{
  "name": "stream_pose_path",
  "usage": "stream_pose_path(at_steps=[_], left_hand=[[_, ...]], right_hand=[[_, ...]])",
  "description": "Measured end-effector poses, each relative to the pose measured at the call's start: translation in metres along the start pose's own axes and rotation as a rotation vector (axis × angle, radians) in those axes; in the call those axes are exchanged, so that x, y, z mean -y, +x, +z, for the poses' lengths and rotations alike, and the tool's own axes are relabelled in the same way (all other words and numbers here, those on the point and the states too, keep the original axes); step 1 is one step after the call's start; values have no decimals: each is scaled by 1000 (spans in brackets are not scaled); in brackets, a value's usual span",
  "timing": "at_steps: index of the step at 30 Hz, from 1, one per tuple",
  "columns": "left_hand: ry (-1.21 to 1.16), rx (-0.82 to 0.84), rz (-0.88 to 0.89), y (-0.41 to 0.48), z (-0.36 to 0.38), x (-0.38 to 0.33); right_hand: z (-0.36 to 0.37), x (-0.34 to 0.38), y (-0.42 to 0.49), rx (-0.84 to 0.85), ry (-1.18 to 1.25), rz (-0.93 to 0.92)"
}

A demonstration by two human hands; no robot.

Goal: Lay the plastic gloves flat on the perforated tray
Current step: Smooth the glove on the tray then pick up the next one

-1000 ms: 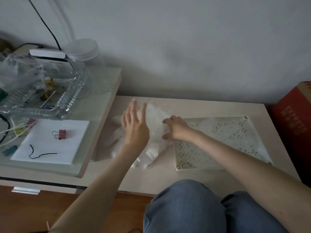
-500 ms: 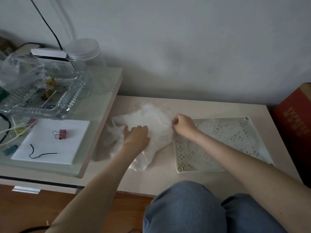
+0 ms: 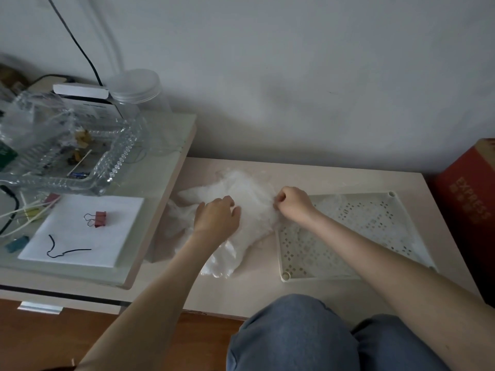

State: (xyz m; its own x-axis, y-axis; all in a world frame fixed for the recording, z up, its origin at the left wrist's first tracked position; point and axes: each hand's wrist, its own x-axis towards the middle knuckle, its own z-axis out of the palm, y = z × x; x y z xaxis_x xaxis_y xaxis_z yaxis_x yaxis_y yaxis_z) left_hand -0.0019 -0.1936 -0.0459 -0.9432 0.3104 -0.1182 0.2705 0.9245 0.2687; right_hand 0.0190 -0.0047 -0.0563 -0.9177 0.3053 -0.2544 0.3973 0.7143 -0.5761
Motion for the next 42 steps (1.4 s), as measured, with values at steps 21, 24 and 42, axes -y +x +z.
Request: stream_pose_path(at_steps=[21, 24, 42], left_hand=[[-282, 205, 55, 9, 16, -6], [-316, 212, 72, 11, 20, -6], [-1556, 277, 58, 3, -36, -86]], right_hand=[[-2, -4, 3, 49, 13, -27], [5, -6, 6, 32, -153, -70], [-85, -7, -27, 403, 919, -105]])
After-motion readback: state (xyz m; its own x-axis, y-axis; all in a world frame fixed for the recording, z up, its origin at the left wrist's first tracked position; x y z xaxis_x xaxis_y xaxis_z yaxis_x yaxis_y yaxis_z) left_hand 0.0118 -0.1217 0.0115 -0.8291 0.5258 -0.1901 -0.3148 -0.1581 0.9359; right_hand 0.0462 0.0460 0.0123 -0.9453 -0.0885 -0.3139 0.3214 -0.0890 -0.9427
